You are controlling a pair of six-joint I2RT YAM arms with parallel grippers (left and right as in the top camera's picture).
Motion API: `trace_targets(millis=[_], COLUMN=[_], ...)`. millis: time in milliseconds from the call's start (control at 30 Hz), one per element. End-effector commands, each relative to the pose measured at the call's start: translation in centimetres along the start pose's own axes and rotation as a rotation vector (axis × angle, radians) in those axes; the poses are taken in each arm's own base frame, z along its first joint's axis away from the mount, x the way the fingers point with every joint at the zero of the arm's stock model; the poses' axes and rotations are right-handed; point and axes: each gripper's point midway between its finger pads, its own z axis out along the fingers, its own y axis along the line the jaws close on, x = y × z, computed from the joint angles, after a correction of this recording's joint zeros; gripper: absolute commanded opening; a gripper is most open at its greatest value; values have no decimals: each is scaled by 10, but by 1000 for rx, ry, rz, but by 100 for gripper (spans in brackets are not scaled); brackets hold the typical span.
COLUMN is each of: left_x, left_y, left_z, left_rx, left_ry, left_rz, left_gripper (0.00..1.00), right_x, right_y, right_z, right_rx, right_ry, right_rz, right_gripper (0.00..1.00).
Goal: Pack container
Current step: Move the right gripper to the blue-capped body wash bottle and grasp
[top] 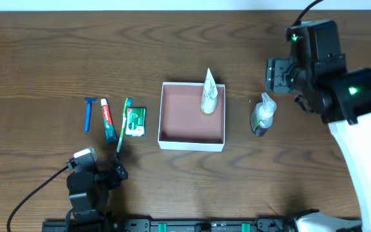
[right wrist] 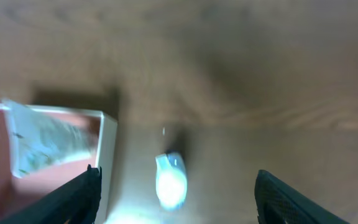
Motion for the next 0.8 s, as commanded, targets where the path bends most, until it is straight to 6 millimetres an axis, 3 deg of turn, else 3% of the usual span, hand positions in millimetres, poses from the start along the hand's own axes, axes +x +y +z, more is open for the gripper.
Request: trace_targets(millis=[0, 167, 367, 667, 767], left_x=[3, 3, 3, 3, 3], left_y=[2, 2, 2, 2, 2], left_z=[2, 2, 2, 2, 2], left_rx=[-7, -7, -7, -7, -7], left_ry=[4, 4, 4, 4, 4], left_rz=[0, 0, 0, 0, 0], left_gripper=[98, 98, 98, 98, 98], right_x=[43, 87, 109, 128, 130], right_y=[12, 11, 11, 1, 0], right_z=[43, 85, 118, 141, 142], right_rx=[-76, -39, -25, 36, 38], right_ry=[209, 361, 401, 401, 403], right_rz=[8, 44, 36, 46, 53], right_gripper=[77, 73, 73, 62, 54])
